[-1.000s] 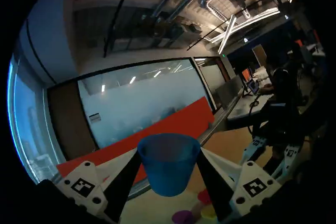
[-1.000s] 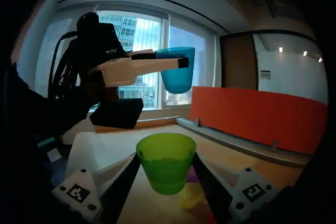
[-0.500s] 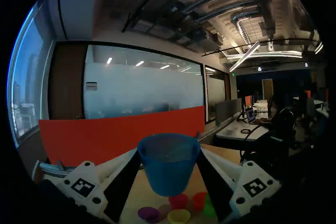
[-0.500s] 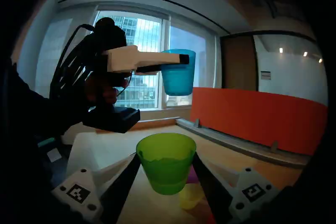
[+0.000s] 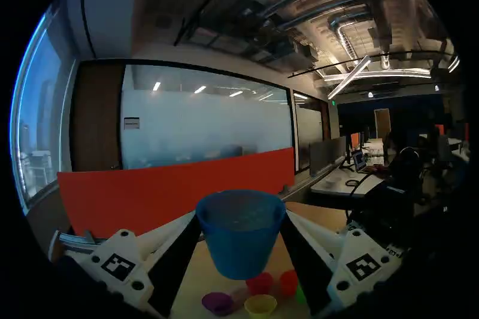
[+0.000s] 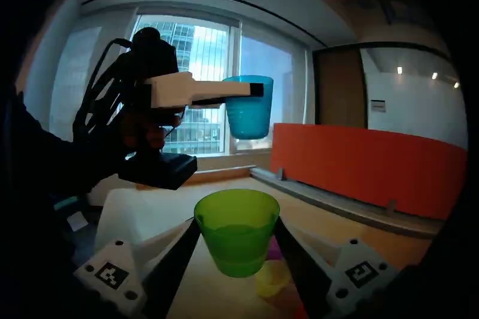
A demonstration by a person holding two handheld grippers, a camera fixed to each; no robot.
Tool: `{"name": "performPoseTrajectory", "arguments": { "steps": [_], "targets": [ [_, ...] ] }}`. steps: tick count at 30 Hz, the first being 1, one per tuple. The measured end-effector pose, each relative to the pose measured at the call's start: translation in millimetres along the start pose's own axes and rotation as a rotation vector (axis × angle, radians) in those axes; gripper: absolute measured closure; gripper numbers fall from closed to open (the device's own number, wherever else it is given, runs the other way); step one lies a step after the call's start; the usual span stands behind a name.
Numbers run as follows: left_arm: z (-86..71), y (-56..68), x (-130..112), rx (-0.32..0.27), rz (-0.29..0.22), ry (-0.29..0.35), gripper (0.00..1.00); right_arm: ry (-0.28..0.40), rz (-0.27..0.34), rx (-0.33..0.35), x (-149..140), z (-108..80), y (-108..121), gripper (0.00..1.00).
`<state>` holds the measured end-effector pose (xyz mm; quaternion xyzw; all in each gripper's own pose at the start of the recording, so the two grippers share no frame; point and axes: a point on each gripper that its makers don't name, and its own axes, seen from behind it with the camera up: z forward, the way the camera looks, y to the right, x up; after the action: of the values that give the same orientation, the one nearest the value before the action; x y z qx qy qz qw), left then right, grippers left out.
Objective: Pour water
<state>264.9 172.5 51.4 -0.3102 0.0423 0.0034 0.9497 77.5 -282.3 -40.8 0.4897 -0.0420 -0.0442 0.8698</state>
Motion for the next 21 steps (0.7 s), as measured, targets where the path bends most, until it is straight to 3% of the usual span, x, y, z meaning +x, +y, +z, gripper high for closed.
{"name": "performPoseTrajectory", "arguments": {
  "steps": [21],
  "targets": [
    [-17.7,-17.3,-56.2,0.007,-0.005,-0.069,0.14,-0.029,0.018,-0.092,-7.9,-32.4,31.0,0.11]
  ]
}}
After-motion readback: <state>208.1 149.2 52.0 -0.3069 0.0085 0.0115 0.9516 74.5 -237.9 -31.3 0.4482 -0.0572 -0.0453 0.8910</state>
